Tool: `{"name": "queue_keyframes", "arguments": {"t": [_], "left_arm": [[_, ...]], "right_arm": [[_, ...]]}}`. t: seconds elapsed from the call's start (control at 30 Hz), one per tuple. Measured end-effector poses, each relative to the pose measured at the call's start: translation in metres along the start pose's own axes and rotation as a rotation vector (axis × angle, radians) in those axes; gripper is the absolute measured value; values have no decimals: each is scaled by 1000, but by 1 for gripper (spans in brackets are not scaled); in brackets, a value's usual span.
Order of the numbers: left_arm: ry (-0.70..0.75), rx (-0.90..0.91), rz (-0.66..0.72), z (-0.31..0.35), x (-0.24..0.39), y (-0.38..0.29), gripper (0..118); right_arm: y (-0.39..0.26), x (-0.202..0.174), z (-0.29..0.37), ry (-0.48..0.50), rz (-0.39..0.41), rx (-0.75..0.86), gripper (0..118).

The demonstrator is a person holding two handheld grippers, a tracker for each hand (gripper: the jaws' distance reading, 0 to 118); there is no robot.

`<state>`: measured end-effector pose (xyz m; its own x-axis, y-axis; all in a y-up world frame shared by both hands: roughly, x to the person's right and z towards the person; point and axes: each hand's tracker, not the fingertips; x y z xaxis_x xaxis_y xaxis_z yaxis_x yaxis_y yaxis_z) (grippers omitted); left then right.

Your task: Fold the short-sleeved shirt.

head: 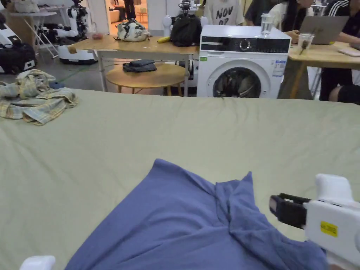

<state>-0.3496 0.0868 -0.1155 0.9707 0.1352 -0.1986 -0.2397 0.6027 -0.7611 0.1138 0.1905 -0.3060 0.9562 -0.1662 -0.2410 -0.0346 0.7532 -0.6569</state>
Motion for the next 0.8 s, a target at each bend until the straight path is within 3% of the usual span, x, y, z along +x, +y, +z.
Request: {"name": "queue_keyframes", "arguments": {"t": [0.03, 0.17, 0.4, 0.47, 0.5, 0.53, 0.57, 0.6, 0.63, 0.7, 0.8], "left_arm": [[-1, -1, -2, -1, 0, 0, 1], [-3, 2, 12, -1, -1, -1, 1], [-23, 9, 72, -2, -8, -1, 1], [-35, 9, 99, -3, -11, -2, 1], [-40, 11, 111, -3, -12, -1, 1], [-44, 12, 117, -3, -13, -2, 1], [-47, 14, 120, -3, -13, -2, 1], [-49, 17, 124, -4, -14, -3, 1], [-51, 21, 128, -3, -13, -3, 1], [-52, 25, 127, -2, -14, -3, 1], [-80, 75, 160, 9, -18, -3, 0]], "right_arm": [[9, 2, -17, 6, -8, -44, 77], [48, 4, -106, 1, -9, -213, 77], [80, -5, -220, -33, -167, -349, 75], [72, -15, -234, -88, -146, -412, 66], [68, -22, -229, -146, -63, -376, 58], [67, -27, -223, -147, -11, -343, 44], [66, -29, -216, -156, 6, -330, 16], [66, -30, -210, -152, 32, -329, 0], [66, -26, -205, -131, 19, -336, 0], [63, -15, -193, -57, -89, -332, 0], [69, -6, -159, -57, -58, -224, 0]]}}
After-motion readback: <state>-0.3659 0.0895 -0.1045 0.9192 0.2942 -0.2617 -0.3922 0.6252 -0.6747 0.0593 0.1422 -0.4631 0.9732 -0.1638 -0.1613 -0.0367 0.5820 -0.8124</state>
